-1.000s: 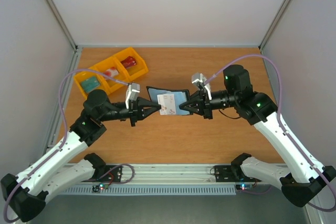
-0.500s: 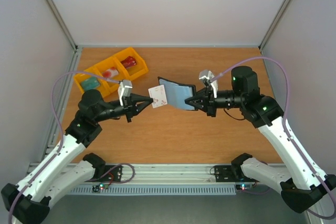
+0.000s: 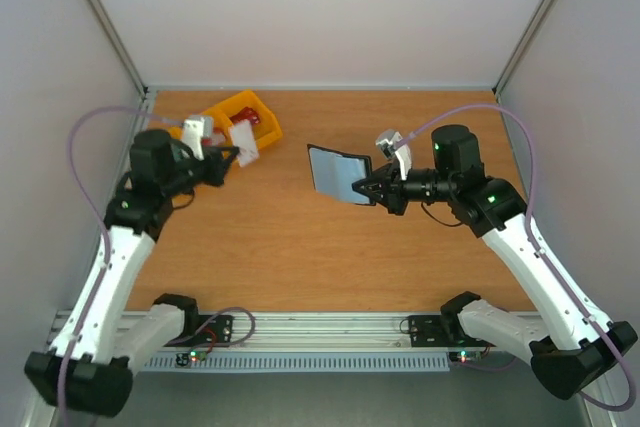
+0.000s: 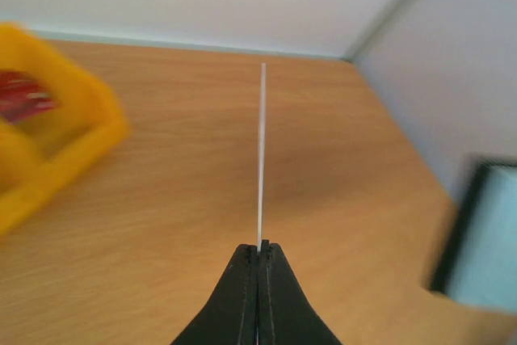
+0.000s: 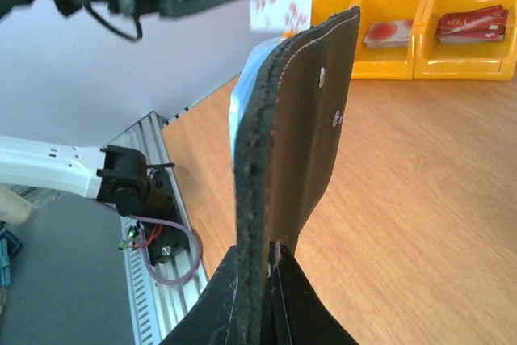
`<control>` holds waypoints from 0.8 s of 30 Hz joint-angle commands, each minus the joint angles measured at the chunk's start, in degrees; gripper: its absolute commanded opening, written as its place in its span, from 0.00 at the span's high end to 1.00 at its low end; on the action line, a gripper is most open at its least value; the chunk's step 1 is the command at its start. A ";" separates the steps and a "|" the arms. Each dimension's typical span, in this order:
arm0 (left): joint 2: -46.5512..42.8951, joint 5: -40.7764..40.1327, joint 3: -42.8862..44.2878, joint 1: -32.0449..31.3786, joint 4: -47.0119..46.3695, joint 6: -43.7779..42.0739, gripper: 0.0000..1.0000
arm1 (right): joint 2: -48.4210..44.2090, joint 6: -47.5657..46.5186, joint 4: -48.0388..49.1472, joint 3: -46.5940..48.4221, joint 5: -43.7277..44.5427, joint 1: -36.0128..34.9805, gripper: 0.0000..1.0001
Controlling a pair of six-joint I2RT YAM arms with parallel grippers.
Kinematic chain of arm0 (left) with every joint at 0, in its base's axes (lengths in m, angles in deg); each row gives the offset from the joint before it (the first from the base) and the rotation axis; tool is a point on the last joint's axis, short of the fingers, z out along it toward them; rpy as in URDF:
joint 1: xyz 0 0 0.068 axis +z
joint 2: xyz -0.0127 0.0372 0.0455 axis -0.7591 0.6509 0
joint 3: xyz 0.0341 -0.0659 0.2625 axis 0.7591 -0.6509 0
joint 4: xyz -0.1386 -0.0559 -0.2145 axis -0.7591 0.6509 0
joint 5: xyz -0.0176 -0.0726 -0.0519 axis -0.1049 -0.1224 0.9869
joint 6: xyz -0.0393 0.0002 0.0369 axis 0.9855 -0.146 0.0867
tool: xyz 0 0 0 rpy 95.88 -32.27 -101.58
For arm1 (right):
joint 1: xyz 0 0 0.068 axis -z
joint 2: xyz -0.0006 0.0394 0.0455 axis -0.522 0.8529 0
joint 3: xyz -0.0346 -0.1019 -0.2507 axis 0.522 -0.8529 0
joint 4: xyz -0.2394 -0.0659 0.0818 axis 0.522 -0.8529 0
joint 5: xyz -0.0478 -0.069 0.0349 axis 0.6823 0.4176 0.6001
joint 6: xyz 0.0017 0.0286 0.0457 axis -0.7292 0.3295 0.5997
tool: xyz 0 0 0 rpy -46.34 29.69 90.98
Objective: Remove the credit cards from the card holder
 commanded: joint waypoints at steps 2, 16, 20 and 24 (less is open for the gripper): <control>13.71 -4.97 15.28 17.19 20.17 -5.59 1.00 | -0.32 -0.17 2.42 -0.27 -0.44 0.43 0.99; 40.95 -9.09 40.61 25.85 20.87 22.15 1.00 | 0.20 2.27 -0.02 5.58 -0.96 0.42 0.99; 45.95 -11.28 43.97 25.73 17.89 20.92 1.00 | 0.83 6.32 1.81 6.94 -1.78 0.42 0.99; 48.77 -5.29 42.01 26.91 14.40 17.87 1.00 | 1.12 10.66 4.30 7.20 -2.86 0.46 0.99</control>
